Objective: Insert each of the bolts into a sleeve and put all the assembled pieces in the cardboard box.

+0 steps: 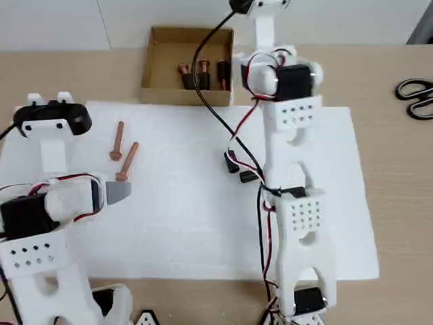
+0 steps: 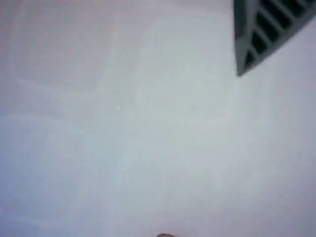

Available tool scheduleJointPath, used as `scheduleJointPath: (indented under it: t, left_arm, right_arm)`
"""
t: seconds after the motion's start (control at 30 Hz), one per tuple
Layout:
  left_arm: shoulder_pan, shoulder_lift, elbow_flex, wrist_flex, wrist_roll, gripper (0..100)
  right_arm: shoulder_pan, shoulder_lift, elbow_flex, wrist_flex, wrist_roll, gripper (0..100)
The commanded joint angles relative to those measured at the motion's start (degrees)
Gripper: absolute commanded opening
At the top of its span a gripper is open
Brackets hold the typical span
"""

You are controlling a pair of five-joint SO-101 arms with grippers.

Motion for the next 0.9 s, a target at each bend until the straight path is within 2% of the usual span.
scheduleJointPath:
  t: [0.0,0.2,0.43,0.57,0.7,0.87]
  left_arm:
    - [-0.35,-0.53,-0.4,0.88,-0.44,33]
    - [-0.35,-0.53,-0.4,0.97,-0.44,33]
    - [-0.35,-0.53,-0.31,0.97,-0.44,33]
    - [-0.35,-0.53,-0.31,0.97,-0.44,33]
    - [-0.35,-0.53,-0.31,0.88,-0.44,33]
    - [-0.35,-0.53,-0.31,0.88,-0.35,33]
  right_arm:
    - [1.45,-10.86,1.49,1.36,0.35,15.8]
    - [1.45,-25.54,15.38,1.71,0.35,15.8]
    - [1.45,-48.22,52.31,1.19,0.18,15.8]
    - [-0.57,-58.15,66.81,-0.92,0.09,15.8]
    - [-2.95,-61.93,81.58,-2.07,0.18,15.9]
    - [-5.05,-61.93,96.97,-12.35,0.26,15.9]
